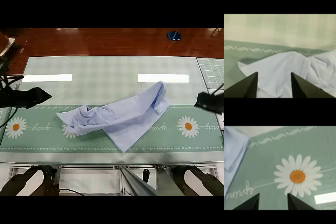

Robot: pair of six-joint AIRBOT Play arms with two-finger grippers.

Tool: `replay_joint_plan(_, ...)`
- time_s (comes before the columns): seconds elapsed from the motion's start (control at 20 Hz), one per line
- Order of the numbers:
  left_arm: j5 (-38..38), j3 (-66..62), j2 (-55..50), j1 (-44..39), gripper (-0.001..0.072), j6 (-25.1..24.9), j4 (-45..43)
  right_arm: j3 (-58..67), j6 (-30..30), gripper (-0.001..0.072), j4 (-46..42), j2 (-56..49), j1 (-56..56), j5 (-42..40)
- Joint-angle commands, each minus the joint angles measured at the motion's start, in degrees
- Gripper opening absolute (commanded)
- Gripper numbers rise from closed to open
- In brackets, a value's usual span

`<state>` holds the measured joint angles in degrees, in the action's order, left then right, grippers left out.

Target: Fold the shirts.

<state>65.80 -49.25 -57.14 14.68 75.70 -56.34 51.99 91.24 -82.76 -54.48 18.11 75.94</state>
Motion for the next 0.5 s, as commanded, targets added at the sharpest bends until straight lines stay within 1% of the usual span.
replay_joint_plan(0.0,9.60,-1.22,-12.28,-0.50,0.0507,-10.12,10.29,-18.14,-5.73,0.0407,11.58,8.72,3.78,-2.05)
replay_joint_plan(0.1,11.45,-1.27,-18.49,-2.51,0.0507,-17.11,13.33,-23.96,-8.76,0.0408,19.21,10.08,3.56,-2.03)
replay_joint_plan(0.2,11.34,-1.27,-22.14,-5.68,0.0507,-20.35,13.27,-26.99,-10.12,0.0407,24.09,10.05,3.56,-2.10)
replay_joint_plan(0.3,10.38,-1.29,-24.02,-9.64,0.0507,-22.38,13.22,-28.46,-10.08,0.0407,25.46,10.05,3.56,-2.51)
replay_joint_plan(0.45,5.66,-1.31,-25.00,-15.63,0.0507,-22.67,9.49,-29.14,-9.88,0.0407,27.28,10.05,3.56,-2.56)
